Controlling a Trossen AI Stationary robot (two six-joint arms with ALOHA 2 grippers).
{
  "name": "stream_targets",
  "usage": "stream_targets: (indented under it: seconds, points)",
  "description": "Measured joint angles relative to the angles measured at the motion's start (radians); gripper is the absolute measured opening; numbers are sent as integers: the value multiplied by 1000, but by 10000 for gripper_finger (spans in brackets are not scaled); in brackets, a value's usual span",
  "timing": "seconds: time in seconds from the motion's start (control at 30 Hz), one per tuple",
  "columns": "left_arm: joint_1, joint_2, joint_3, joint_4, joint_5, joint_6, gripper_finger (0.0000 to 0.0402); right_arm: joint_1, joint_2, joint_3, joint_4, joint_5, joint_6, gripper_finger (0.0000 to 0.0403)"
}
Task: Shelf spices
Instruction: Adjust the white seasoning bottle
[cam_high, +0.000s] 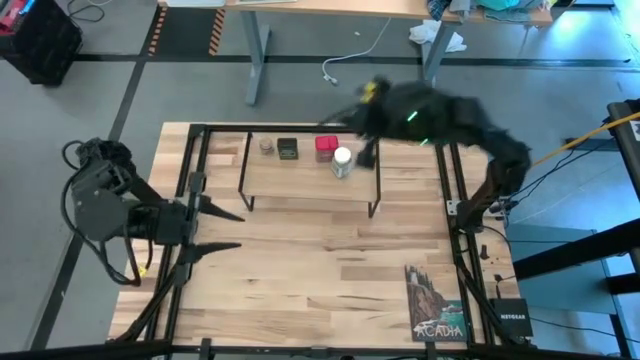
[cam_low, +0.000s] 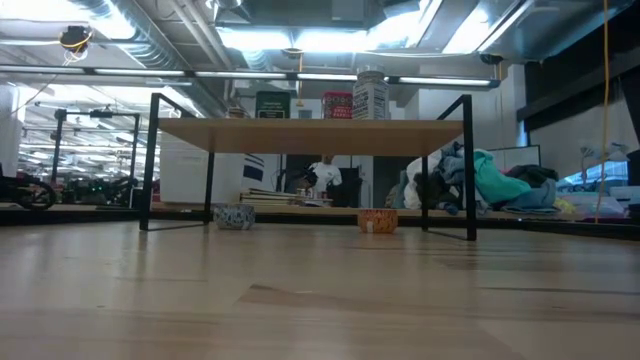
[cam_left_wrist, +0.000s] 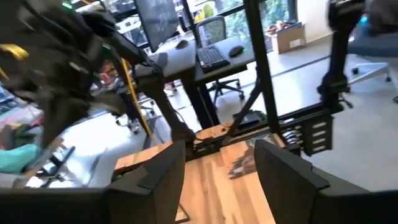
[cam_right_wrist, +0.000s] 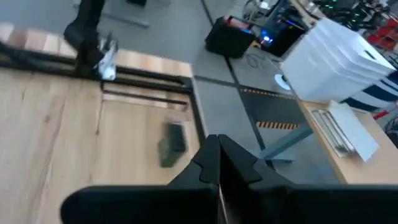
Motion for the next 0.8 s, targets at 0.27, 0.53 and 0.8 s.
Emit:
stream_targets:
  seconds: [0.27, 0.53, 0.8]
  points:
    - [-70, 32, 0, -2, -39, -54, 185, -269, -144, 1, -69, -189, -6, 0]
    - [-73, 96, 0, -10, -73, -67, 185, -440, -186, 0, -75, -328, -44, 0]
    - [-73, 180, 0, -7, -76, -132, 185, -619, -192, 0, -56, -493, -90, 0]
